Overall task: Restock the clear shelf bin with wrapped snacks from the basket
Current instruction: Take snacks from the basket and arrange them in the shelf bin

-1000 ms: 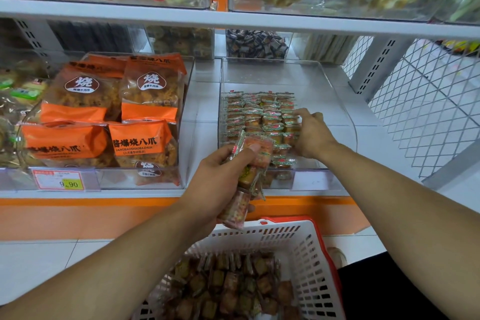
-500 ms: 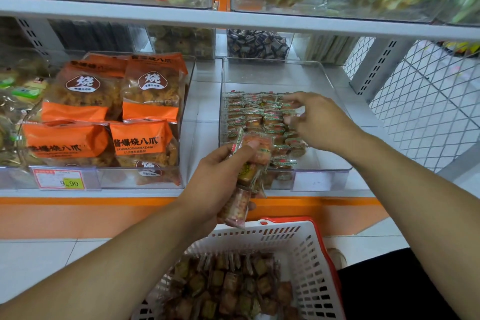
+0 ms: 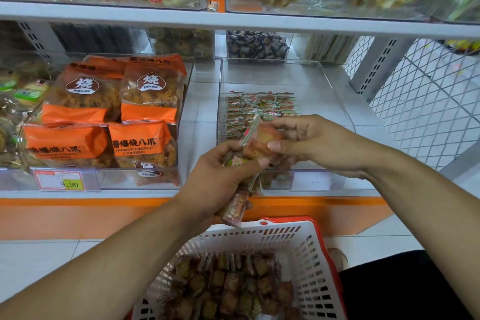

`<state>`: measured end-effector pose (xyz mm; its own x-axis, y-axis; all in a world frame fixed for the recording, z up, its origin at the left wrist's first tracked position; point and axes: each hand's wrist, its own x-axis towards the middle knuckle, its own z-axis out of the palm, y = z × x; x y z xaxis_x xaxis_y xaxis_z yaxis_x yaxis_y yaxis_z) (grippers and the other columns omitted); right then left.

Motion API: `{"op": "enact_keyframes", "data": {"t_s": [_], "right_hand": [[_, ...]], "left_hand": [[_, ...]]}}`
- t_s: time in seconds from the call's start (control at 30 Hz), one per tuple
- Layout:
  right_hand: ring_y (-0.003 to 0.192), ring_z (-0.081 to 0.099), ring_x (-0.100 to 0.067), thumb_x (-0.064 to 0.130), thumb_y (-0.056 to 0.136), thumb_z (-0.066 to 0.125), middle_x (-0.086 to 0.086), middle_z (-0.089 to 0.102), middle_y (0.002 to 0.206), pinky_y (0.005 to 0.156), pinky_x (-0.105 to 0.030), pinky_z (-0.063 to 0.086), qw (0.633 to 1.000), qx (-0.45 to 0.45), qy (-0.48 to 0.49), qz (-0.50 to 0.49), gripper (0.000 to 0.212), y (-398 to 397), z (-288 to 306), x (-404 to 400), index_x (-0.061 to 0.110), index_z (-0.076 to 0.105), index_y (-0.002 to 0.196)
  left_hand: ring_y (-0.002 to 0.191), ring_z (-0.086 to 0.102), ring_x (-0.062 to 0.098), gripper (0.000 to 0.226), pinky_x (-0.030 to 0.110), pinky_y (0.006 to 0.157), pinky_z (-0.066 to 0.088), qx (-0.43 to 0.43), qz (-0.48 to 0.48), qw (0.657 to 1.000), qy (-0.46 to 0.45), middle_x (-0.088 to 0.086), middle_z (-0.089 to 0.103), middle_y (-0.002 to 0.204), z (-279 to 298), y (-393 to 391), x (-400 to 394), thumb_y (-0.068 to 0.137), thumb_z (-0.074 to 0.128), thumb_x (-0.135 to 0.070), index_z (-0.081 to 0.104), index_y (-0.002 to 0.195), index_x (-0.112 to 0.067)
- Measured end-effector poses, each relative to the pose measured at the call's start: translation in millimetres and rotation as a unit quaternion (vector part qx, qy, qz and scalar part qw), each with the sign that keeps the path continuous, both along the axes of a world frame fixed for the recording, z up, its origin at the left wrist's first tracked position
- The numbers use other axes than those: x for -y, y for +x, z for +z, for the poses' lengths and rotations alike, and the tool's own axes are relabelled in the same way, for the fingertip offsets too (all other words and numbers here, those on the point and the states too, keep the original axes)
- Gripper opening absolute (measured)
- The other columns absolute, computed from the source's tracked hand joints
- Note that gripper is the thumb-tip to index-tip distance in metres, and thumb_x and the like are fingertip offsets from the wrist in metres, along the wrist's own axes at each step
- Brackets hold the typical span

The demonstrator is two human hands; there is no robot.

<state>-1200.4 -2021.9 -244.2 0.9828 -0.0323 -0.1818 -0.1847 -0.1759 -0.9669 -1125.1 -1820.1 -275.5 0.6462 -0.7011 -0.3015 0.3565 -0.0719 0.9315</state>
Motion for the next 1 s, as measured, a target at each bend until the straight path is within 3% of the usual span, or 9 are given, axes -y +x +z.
{"op": "enact_keyframes", "data": {"t_s": [0.13, 0.27, 0.4, 0.5, 0.6, 0.7, 0.77, 0.87, 1.0], "right_hand": [[0.1, 0.07, -0.011, 0.007, 0.092, 0.061, 0.0, 0.074, 0.115, 0.08, -0.027, 0.059, 1.0, -0.008, -0.009, 0.007, 0.041, -3.0, 2.5, 2.0, 0.019, 0.059, 0.132], [0.103, 0.065, -0.004, -0.004, 0.09, 0.063, 0.013, 0.072, 0.115, 0.085, -0.018, 0.051, 0.997, -0.019, -0.063, 0.028, 0.062, -5.8, 8.1, 1.1, 0.019, 0.047, 0.145], [0.102, 0.065, -0.011, -0.002, 0.087, 0.067, 0.006, 0.071, 0.105, 0.089, -0.022, 0.052, 0.995, -0.033, -0.089, 0.037, 0.05, -9.6, 13.9, 1.8, 0.022, 0.06, 0.129], [0.106, 0.065, -0.026, -0.001, 0.082, 0.069, -0.008, 0.07, 0.113, 0.094, -0.034, 0.051, 0.999, -0.021, -0.015, -0.024, 0.041, -9.3, 15.6, 2.7, 0.009, 0.059, 0.12], [0.117, 0.063, -0.033, 0.001, 0.078, 0.068, -0.017, 0.066, 0.126, 0.104, -0.042, 0.046, 0.995, -0.037, 0.088, -0.028, 0.057, -9.3, 19.9, 0.5, 0.0, 0.053, 0.132], [0.107, 0.067, -0.026, 0.0, 0.078, 0.069, -0.022, 0.066, 0.124, 0.093, -0.036, 0.052, 0.977, -0.055, 0.203, -0.014, 0.057, -9.5, 19.9, -12.0, -0.002, 0.053, 0.133], [0.1, 0.069, -0.023, 0.004, 0.078, 0.067, -0.023, 0.068, 0.12, 0.082, -0.03, 0.057, 0.976, -0.074, 0.206, -0.017, 0.053, -9.0, 16.0, -21.9, -0.003, 0.057, 0.13], [0.1, 0.068, -0.023, 0.008, 0.077, 0.067, -0.023, 0.068, 0.12, 0.082, -0.032, 0.058, 0.977, -0.09, 0.191, -0.031, 0.051, -9.0, 15.8, -27.7, -0.005, 0.06, 0.126], [0.098, 0.069, -0.023, 0.009, 0.08, 0.066, -0.02, 0.071, 0.115, 0.079, -0.032, 0.06, 0.977, -0.107, 0.182, -0.009, 0.043, -12.7, 21.1, -24.3, -0.003, 0.065, 0.122]], "left_hand": [[0.057, 0.067, 0.019, 0.021, 0.032, 0.05, 0.054, 0.012, 0.001, 1.0, 0.003, 0.003, 0.075, 0.086, 0.5, 6.9, -0.4, 0.078, 0.084, -0.025, 0.073, 0.097, -0.028], [0.061, 0.07, 0.021, 0.031, 0.033, 0.051, 0.055, 0.055, -0.041, 0.997, 0.032, 0.0, 0.073, 0.088, 5.0, 12.9, -3.9, 0.073, 0.088, -0.027, 0.073, 0.1, -0.027], [0.062, 0.071, 0.012, 0.026, 0.031, 0.052, 0.056, 0.094, -0.03, 0.994, 0.039, -0.003, 0.073, 0.094, 8.7, 13.5, -6.0, 0.079, 0.079, -0.044, 0.074, 0.1, -0.031], [0.061, 0.07, 0.015, 0.023, 0.033, 0.053, 0.057, 0.065, -0.015, 0.997, 0.04, 0.001, 0.075, 0.09, 10.3, 11.9, -6.6, 0.09, 0.064, -0.053, 0.074, 0.1, -0.034], [0.06, 0.071, 0.018, 0.023, 0.034, 0.053, 0.057, 0.045, 0.004, 0.998, 0.033, -0.002, 0.076, 0.08, 11.4, 11.3, -6.4, 0.098, 0.054, -0.049, 0.074, 0.1, -0.037], [0.06, 0.072, 0.021, 0.029, 0.039, 0.053, 0.059, 0.056, 0.017, 0.997, 0.047, 0.002, 0.076, 0.081, 11.6, 11.9, -6.2, 0.102, 0.046, -0.043, 0.074, 0.097, -0.04], [0.065, 0.072, 0.025, 0.036, 0.042, 0.056, 0.058, 0.061, 0.01, 0.997, 0.048, 0.007, 0.076, 0.089, 11.6, 11.5, -7.1, 0.099, 0.039, -0.042, 0.075, 0.099, -0.039], [0.071, 0.07, 0.027, 0.04, 0.042, 0.057, 0.058, 0.059, -0.006, 0.998, 0.031, 0.011, 0.075, 0.098, 14.4, 11.0, -8.9, 0.092, 0.035, -0.035, 0.073, 0.104, -0.036], [0.069, 0.074, 0.014, 0.042, 0.032, 0.05, 0.057, 0.087, -0.002, 0.996, 0.007, -0.003, 0.078, 0.095, 17.3, 13.3, -10.4, 0.103, 0.039, -0.016, 0.073, 0.104, -0.041]]}}
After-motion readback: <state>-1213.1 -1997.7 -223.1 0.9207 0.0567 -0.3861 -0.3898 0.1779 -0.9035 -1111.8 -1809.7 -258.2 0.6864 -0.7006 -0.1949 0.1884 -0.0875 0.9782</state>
